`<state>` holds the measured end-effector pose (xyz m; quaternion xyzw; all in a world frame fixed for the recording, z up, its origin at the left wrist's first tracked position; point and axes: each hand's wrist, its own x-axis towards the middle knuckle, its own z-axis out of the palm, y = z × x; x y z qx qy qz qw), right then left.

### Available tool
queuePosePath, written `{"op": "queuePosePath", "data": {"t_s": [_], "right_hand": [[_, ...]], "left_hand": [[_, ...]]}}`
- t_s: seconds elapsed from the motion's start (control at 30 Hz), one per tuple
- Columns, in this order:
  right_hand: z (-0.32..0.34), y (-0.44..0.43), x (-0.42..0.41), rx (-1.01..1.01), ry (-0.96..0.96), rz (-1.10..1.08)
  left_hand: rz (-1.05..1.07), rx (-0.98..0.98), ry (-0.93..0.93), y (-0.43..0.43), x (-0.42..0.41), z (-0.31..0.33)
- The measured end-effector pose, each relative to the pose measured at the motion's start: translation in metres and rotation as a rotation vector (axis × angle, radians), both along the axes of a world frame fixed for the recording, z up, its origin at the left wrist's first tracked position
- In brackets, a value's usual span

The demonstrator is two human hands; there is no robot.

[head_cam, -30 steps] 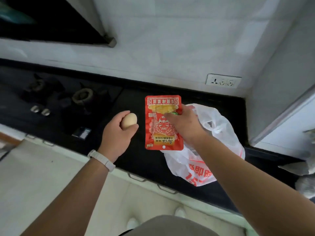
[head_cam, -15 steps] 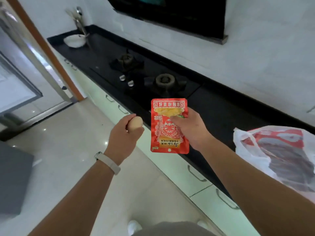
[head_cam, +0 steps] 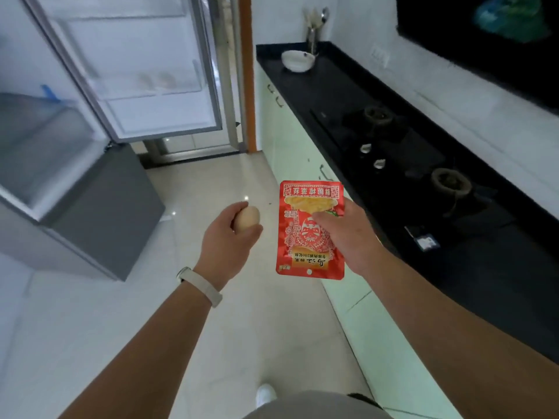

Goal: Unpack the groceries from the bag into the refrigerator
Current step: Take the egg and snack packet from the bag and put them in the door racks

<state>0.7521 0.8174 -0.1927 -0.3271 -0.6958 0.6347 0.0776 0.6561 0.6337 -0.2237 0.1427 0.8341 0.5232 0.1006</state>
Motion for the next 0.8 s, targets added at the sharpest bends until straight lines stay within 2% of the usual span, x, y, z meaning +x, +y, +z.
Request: {"op": "queuePosePath", "data": {"t_s": [0.4, 0.8], "right_hand": [[-0.017, -0.069, -0.137, -0.017, 0.03, 0.321], [-0.022, -0.026, -0.308, -0.052, 0.067, 0.427]], "left_hand": [[0.344, 0.051, -0.038, -0.101, -0.067, -0.008], [0.503, -0.015, 0.016, -0.062, -0.207, 0.01]]}}
